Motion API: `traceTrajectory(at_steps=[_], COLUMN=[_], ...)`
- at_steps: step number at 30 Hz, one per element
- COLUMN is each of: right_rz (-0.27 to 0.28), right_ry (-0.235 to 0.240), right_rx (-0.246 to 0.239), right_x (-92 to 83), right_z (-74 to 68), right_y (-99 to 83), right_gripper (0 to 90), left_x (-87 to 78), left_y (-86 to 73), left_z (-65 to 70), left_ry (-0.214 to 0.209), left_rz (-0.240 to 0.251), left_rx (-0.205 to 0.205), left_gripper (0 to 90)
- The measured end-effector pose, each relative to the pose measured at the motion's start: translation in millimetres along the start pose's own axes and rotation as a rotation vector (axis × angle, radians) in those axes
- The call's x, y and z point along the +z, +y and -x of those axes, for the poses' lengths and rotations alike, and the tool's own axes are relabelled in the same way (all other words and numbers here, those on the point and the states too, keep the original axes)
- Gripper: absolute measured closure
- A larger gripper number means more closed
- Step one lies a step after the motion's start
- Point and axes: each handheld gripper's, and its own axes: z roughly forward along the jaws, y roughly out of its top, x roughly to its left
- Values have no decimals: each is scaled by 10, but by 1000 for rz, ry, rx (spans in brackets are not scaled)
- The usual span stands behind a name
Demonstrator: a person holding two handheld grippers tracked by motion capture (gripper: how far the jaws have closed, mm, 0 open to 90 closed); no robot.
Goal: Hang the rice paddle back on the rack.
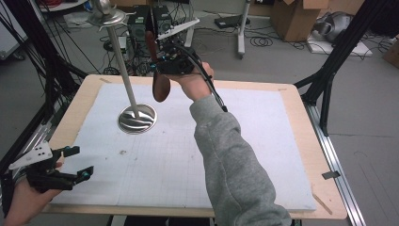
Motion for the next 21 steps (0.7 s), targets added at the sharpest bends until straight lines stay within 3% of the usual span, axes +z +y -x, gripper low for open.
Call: traceTrajectory(at_steps=[21], right_rz=[-9], right_ry=[10], right_rx=[-12], right_x=[138], right_z=[-100], right_y=[333], right_gripper=[778], left_x=[-40], left_y=[-38], left_z=[-76], left_ry=[10], left_rz=[-2], left_rx=[-21], left_gripper=[24])
